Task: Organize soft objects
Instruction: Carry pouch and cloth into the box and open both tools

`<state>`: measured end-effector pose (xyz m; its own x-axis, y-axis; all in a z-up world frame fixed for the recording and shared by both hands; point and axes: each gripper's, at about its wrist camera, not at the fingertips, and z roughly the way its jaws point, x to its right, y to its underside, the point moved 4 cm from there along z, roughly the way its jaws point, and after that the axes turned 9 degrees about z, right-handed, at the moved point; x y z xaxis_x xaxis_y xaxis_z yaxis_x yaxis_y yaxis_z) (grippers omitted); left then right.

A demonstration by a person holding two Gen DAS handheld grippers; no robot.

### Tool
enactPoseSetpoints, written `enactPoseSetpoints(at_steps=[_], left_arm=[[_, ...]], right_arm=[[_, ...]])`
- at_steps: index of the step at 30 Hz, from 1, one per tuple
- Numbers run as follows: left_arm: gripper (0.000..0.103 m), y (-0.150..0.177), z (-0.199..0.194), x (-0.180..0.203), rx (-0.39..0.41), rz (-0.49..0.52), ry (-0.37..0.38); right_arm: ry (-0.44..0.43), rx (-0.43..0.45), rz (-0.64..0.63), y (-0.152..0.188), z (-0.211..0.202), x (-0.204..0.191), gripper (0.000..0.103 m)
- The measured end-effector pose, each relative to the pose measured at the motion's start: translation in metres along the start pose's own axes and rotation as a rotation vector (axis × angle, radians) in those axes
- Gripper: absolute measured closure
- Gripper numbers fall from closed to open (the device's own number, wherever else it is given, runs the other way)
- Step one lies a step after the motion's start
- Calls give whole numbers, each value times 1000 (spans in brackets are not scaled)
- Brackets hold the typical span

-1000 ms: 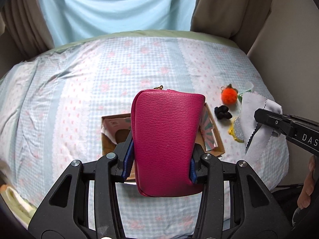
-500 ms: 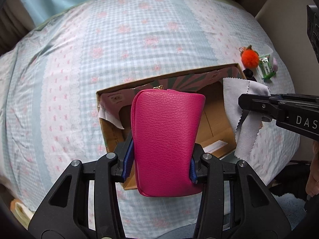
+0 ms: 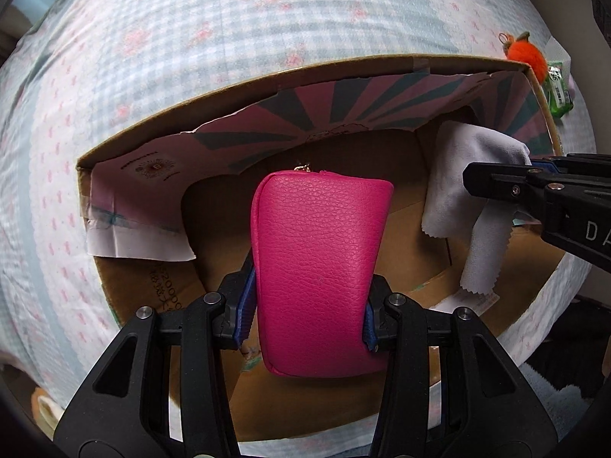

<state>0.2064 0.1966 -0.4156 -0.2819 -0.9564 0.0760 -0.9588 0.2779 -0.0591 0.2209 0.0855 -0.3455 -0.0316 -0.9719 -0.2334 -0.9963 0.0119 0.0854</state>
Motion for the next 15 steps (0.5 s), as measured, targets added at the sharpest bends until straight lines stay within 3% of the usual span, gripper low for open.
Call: enactPoseSetpoints(at_steps=[2,4,6,7,8,9,10,15], left_arm=[[62,-2,6,2,-14,14,-5],[50,-2,6,4,-21,30,-15],[1,-4,5,4,-21,37,-19],[0,-5,3,5,-13,43,-3],[0,-5,1,6,-6,49,15],[0,-6,-2,8,1,59,20],[0,-6,-5,9,16,73,19],[0,1,-6,18,28,120,-6]], right_arm=[[-6,-8,7,-2,1,1,91],[-21,-19,10,-3,2,0,91],[-3,-28,11,-5,4,-2,90],[14,-24,13,-6,4,-2,76],[21,-11,15,-7,3,-1,34],[13,-3,20,-8,3,0,13],[-1,1,28,-8,3,1,0],[-11,8,35,-4,4,-1,0]])
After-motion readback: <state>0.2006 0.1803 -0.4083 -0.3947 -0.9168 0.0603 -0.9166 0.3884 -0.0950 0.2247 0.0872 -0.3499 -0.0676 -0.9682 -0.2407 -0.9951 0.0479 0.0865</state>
